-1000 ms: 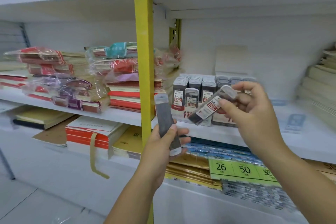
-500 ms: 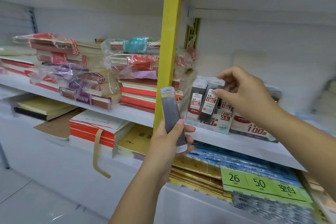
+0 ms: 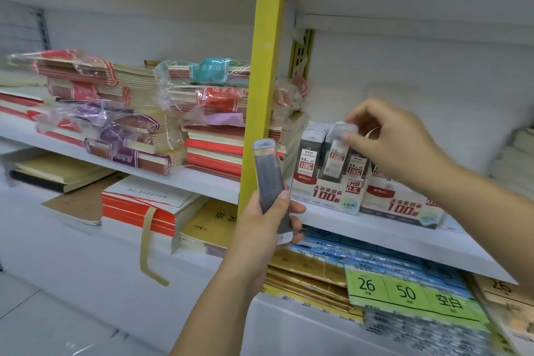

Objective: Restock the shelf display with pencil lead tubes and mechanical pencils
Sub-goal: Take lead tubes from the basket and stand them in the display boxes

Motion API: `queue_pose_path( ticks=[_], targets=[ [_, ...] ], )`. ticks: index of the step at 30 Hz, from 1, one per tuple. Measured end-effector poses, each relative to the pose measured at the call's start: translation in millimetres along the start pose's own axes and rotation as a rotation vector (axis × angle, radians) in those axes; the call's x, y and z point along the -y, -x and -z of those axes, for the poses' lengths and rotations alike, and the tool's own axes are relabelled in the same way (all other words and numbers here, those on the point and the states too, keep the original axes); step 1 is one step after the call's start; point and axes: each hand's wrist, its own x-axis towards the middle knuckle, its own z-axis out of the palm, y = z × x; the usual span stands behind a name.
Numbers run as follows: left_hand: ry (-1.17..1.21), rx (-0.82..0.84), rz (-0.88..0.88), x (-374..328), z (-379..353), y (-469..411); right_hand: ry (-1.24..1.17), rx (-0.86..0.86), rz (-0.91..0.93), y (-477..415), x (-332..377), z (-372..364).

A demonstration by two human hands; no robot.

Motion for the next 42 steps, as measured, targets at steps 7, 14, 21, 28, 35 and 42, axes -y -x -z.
queue_pose_path(
  ticks=[7,14,21,28,35,42],
  targets=[
    [-0.033,0.02,-0.007,-2,-3,2,0.242,0.01,0.039,0,-8,-11],
    [-0.026,0.026,0.0,-2,-3,4,0.303,0.053,0.057,1,-7,-10],
    [-0.052,0.04,-0.005,0,-2,3,0.006,0.008,-0.142,-6,-12,-11],
    [-0.112,0.079,-0.023,2,-2,2,0.34,-0.042,-0.034,6,-19,-24],
    [-0.27,0.245,-0.014,7,-10,9,-0.255,-0.064,-0.011,62,2,-20],
    [-0.415,0.401,0.11,24,-23,21,-0.861,0.064,-0.333,107,-13,-30]
  ],
)
